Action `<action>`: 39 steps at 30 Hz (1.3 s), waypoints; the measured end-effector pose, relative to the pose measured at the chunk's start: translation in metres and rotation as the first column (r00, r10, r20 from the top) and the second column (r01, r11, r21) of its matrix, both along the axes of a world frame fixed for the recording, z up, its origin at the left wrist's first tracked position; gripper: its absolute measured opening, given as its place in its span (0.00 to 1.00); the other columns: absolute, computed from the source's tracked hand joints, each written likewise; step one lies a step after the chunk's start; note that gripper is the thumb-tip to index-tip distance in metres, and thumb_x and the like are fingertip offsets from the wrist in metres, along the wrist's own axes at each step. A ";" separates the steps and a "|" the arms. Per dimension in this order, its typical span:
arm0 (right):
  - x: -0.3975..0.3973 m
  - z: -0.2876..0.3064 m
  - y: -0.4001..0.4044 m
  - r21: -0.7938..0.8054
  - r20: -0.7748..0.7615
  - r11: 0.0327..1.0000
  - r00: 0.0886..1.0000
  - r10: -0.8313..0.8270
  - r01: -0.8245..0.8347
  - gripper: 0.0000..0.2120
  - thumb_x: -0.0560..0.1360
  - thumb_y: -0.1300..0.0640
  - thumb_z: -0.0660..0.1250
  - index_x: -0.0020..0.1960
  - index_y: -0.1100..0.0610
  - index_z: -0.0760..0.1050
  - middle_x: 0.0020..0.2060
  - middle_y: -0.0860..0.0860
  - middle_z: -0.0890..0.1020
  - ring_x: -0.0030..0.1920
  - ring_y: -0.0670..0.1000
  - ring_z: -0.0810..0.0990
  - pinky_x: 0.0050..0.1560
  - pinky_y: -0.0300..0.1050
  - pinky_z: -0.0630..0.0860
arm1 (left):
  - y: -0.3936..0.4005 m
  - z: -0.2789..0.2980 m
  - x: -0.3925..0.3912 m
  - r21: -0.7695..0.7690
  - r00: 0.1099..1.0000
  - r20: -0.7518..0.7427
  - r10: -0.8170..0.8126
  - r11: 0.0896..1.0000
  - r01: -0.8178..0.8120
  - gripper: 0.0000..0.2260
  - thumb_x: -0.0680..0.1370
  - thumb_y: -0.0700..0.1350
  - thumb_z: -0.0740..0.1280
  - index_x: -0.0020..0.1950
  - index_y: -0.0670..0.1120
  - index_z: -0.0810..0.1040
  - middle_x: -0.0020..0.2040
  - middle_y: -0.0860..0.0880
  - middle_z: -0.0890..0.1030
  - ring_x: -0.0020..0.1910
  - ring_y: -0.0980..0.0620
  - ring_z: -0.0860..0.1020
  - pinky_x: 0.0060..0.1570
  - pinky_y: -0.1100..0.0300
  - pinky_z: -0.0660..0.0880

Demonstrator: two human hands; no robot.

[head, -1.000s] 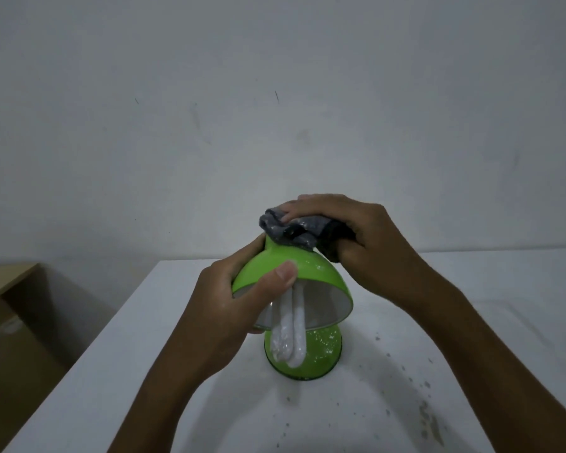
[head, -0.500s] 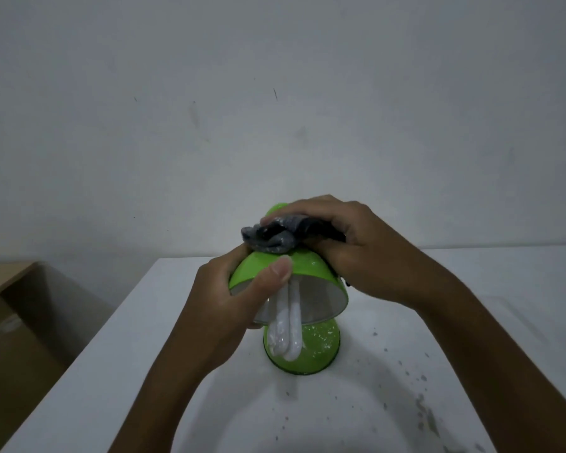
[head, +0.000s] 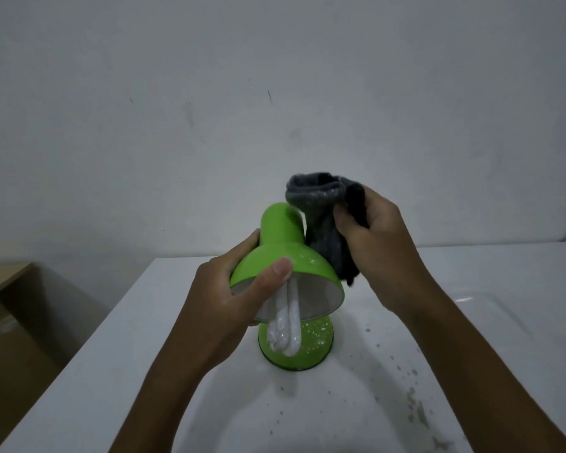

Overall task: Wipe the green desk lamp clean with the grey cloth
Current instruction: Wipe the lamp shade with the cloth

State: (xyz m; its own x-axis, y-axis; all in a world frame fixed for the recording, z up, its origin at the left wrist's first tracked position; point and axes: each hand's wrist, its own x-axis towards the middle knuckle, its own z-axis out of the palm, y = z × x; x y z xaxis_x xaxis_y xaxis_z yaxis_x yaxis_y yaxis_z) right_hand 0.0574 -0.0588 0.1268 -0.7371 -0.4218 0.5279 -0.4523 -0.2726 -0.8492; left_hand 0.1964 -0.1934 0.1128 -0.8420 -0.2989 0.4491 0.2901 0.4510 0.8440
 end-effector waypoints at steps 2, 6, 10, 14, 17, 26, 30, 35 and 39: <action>-0.010 0.004 -0.010 0.025 -0.033 0.999 0.999 -0.038 0.039 0.15 0.82 0.64 0.61 0.55 0.45 0.78 0.52 0.43 0.84 0.56 0.42 0.82 0.61 0.42 0.78 | 0.000 0.000 -0.001 0.015 1.000 0.006 0.015 1.000 -0.015 0.13 0.70 0.64 0.65 0.53 0.69 0.80 0.50 0.57 0.86 0.51 0.58 0.83 0.39 0.70 0.78; -0.009 -0.002 -0.016 0.177 -0.138 0.980 0.983 0.119 -0.094 0.22 0.78 0.74 0.58 0.63 0.55 0.80 0.61 0.48 0.83 0.64 0.45 0.79 0.67 0.45 0.75 | -0.007 -0.001 -0.003 0.009 0.999 0.014 0.047 0.999 -0.048 0.17 0.70 0.66 0.64 0.55 0.64 0.82 0.48 0.52 0.86 0.49 0.52 0.84 0.41 0.56 0.83; -0.001 -0.023 -0.001 0.129 -0.128 0.975 0.972 0.197 -0.180 0.25 0.76 0.79 0.57 0.61 0.58 0.81 0.60 0.48 0.83 0.63 0.44 0.80 0.62 0.41 0.78 | -0.010 -0.003 -0.001 0.009 0.999 0.017 0.050 0.999 -0.050 0.19 0.70 0.65 0.63 0.57 0.61 0.82 0.48 0.52 0.86 0.49 0.52 0.84 0.46 0.45 0.83; 0.003 -0.037 0.008 -0.037 0.161 0.960 0.946 0.280 -0.278 0.19 0.80 0.73 0.59 0.55 0.53 0.83 0.51 0.49 0.87 0.49 0.44 0.85 0.48 0.37 0.80 | -0.008 -0.002 -0.001 0.011 0.999 0.013 0.034 0.999 -0.034 0.15 0.70 0.65 0.63 0.54 0.69 0.81 0.49 0.55 0.86 0.49 0.56 0.84 0.44 0.51 0.83; -0.003 -0.032 0.006 -0.209 0.419 0.933 0.836 0.355 -0.291 0.15 0.81 0.68 0.58 0.59 0.57 0.80 0.54 0.53 0.86 0.56 0.51 0.85 0.53 0.42 0.82 | -0.005 -0.001 -0.001 0.001 1.000 0.005 0.021 1.000 -0.021 0.14 0.69 0.64 0.65 0.54 0.70 0.80 0.50 0.57 0.86 0.50 0.57 0.84 0.43 0.60 0.81; 0.017 0.008 -0.002 0.027 0.063 0.932 0.931 0.359 -0.361 0.15 0.80 0.68 0.60 0.57 0.55 0.82 0.55 0.49 0.86 0.59 0.45 0.82 0.60 0.39 0.77 | -0.010 -0.006 -0.005 0.081 0.998 0.023 0.058 0.995 -0.060 0.19 0.70 0.65 0.61 0.54 0.62 0.83 0.49 0.47 0.85 0.49 0.46 0.82 0.40 0.50 0.82; 0.031 -0.009 0.011 0.111 -0.191 0.958 0.940 0.281 -0.264 0.16 0.79 0.69 0.60 0.62 0.59 0.79 0.61 0.49 0.83 0.66 0.49 0.78 0.67 0.46 0.74 | -0.004 -0.006 -0.006 0.064 0.992 0.000 0.126 0.990 -0.126 0.18 0.71 0.66 0.58 0.47 0.59 0.83 0.41 0.51 0.84 0.42 0.54 0.82 0.33 0.57 0.81; 0.041 -0.036 0.026 -0.044 -0.133 0.975 0.969 0.210 -0.217 0.16 0.78 0.66 0.59 0.62 0.57 0.79 0.61 0.48 0.82 0.63 0.47 0.79 0.56 0.33 0.75 | -0.002 -0.008 -0.005 0.056 0.984 -0.026 0.176 0.983 -0.174 0.23 0.71 0.67 0.57 0.53 0.58 0.84 0.44 0.51 0.85 0.45 0.54 0.83 0.34 0.61 0.80; 0.048 -0.041 0.028 -0.167 0.079 0.963 0.971 0.227 -0.212 0.17 0.77 0.62 0.58 0.60 0.52 0.81 0.57 0.48 0.84 0.56 0.45 0.82 0.54 0.37 0.78 | 0.000 -0.008 -0.003 -0.053 0.982 -0.067 0.179 0.982 -0.183 0.18 0.75 0.71 0.54 0.49 0.68 0.81 0.47 0.54 0.85 0.47 0.53 0.82 0.46 0.47 0.80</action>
State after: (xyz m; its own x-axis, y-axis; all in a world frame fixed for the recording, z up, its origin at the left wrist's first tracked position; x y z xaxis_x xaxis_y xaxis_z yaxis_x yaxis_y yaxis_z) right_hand 0.1050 -0.0312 0.0860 -0.6864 -0.4970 0.5309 -0.2843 -0.4885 -0.8250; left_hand 0.1929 -0.1938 0.1048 -0.7467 -0.4156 0.5193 0.2494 0.5489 0.7978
